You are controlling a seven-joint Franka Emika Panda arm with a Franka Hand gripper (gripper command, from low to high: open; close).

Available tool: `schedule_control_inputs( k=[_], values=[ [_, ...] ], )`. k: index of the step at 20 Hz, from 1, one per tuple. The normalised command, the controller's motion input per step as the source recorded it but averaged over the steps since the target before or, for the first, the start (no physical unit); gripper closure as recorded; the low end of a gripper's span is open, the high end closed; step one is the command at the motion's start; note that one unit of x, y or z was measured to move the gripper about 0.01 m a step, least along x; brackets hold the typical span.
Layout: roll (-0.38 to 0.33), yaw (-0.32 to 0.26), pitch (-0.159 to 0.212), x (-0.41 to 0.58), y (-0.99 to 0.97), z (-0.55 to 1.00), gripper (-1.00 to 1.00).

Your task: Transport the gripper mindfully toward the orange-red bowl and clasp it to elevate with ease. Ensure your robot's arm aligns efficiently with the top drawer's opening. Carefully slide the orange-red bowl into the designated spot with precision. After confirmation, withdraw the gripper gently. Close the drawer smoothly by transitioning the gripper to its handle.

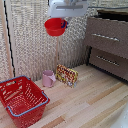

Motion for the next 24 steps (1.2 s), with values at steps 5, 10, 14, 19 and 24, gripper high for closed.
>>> schedule_control_inputs(
  k=[5, 10, 14, 19, 24],
  values=[
    [0.079, -0.056, 0.068, 0.023, -0.76, 0.66, 1.0],
    [0.082, -0.094, 0.065, 0.003, -0.72, 0.62, 1.0],
    [0.082, -0.142, 0.013, 0.151, -0.52, 0.72, 1.0],
    [0.057, -0.152, 0.0, 0.281, -0.42, 0.83, 1.0],
    [0.049, -0.143, 0.014, 0.29, -0.49, 0.85, 1.0]
  ],
)
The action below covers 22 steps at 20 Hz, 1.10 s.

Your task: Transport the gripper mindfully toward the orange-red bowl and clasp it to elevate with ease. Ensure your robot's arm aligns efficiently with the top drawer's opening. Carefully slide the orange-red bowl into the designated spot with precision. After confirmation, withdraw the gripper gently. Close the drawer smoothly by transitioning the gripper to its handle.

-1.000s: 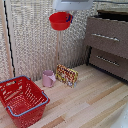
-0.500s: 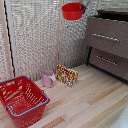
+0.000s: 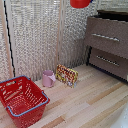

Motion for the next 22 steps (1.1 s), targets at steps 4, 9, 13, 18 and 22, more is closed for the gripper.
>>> schedule_control_inputs(
  k=[4, 9, 13, 18, 22],
  values=[
    [0.062, -0.116, 0.072, 0.2, -0.62, 0.75, 1.0],
    [0.066, -0.093, 0.108, 0.027, -0.75, 0.57, 1.0],
    [0.085, -0.053, 0.127, -0.017, -0.87, 0.4, 1.0],
    [0.068, -0.084, 0.119, -0.04, -0.82, 0.33, 1.0],
    [0.053, -0.112, 0.119, -0.046, -0.77, 0.27, 1.0]
  ],
)
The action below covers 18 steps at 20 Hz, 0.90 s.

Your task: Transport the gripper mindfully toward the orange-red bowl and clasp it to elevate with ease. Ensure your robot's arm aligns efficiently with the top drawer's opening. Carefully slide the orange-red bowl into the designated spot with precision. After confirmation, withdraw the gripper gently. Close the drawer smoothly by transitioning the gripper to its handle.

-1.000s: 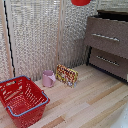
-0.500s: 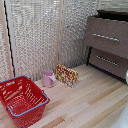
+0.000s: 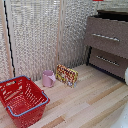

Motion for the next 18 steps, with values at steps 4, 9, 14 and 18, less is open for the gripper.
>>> schedule_control_inputs(
  k=[4, 9, 14, 18],
  values=[
    [0.044, -0.111, 0.119, -0.021, -0.79, 0.17, 1.0],
    [0.063, -0.098, 0.089, 0.0, -0.76, 0.08, 1.0],
    [0.029, -0.031, 0.028, 0.0, -0.45, -0.01, 1.0],
    [0.0, -0.017, 0.003, 0.0, -0.17, -0.01, 1.0]
  ],
)
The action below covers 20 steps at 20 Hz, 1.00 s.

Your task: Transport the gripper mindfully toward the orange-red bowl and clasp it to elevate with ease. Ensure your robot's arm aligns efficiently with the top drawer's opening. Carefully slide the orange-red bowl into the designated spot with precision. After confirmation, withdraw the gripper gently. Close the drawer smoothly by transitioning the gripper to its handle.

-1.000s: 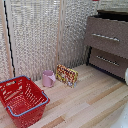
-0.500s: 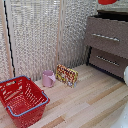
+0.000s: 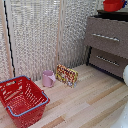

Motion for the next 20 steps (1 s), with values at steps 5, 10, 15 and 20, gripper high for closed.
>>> schedule_control_inputs(
  k=[5, 10, 15, 20],
  values=[
    [0.0, 0.0, 0.035, -0.002, -0.29, -0.07, 1.0],
    [0.0, -0.002, 0.001, 0.0, -0.04, 0.0, -1.0],
    [0.0, 0.0, 0.0, 0.0, 0.0, 0.0, -1.0],
    [0.0, -0.01, 0.027, 0.035, 0.03, 0.0, -1.0]
  ],
)
